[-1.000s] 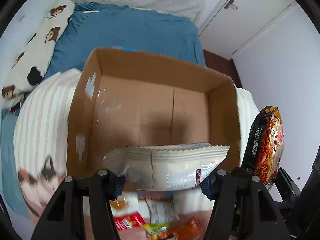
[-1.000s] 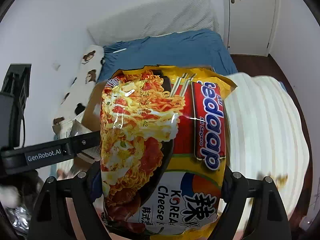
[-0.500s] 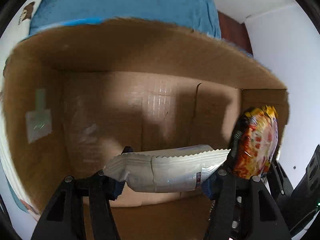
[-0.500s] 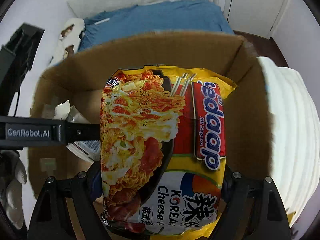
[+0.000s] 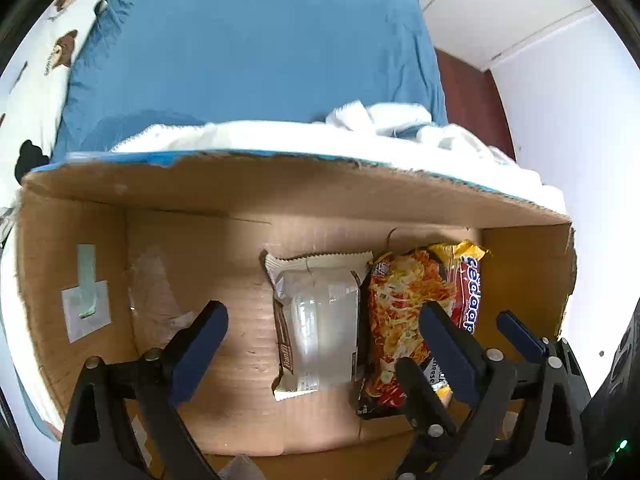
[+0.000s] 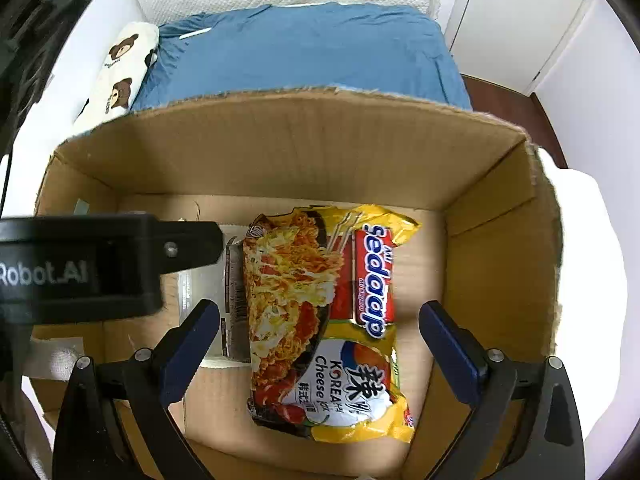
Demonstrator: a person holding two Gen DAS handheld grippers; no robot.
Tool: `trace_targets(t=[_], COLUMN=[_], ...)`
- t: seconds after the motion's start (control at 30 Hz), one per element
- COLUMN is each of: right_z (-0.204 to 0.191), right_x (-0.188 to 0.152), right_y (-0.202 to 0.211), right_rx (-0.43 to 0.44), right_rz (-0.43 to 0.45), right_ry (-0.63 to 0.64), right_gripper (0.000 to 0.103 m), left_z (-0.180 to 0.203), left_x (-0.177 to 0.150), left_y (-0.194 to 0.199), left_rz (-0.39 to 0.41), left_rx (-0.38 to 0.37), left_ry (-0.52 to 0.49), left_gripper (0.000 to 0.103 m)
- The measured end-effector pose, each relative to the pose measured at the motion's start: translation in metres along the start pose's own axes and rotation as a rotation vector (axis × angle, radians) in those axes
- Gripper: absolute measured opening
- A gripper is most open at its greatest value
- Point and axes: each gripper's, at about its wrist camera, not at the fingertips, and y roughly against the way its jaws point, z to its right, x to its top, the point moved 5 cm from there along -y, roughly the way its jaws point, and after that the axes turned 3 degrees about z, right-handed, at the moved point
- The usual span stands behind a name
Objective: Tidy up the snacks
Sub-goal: 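Lower both packs into the cardboard box and open both tools, then grasp the red spicy strip packet with the left tool while the right grasps the panda snack bag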
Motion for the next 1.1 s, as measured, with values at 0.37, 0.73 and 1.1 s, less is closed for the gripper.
trace_targets(t=[0.37, 0.73, 1.1], right_z=[-0.008, -0.019, -0.021], right_x=[-0.034, -0.142, -0.338], right_y=[0.084, 0.168, 0.096], right_rx=[0.007, 0.090, 0.135], right_rz=[0.096, 0.158, -0.152], right_ry=[-0.052, -0.105, -0.119], right_gripper=[0.102, 0.102, 0.102], left_z=[-0.021, -0.016, -0.059], left_x=[-0.027, -0.160, -0.323], left_y=[0.099, 0.188, 0.052], left_rz=[0.324, 0.567, 0.207], left_rx=[0.066, 0.283, 0.484], left_ry=[-0.013, -0.174, -0.383], left_gripper=[0.100, 0.100, 0.100])
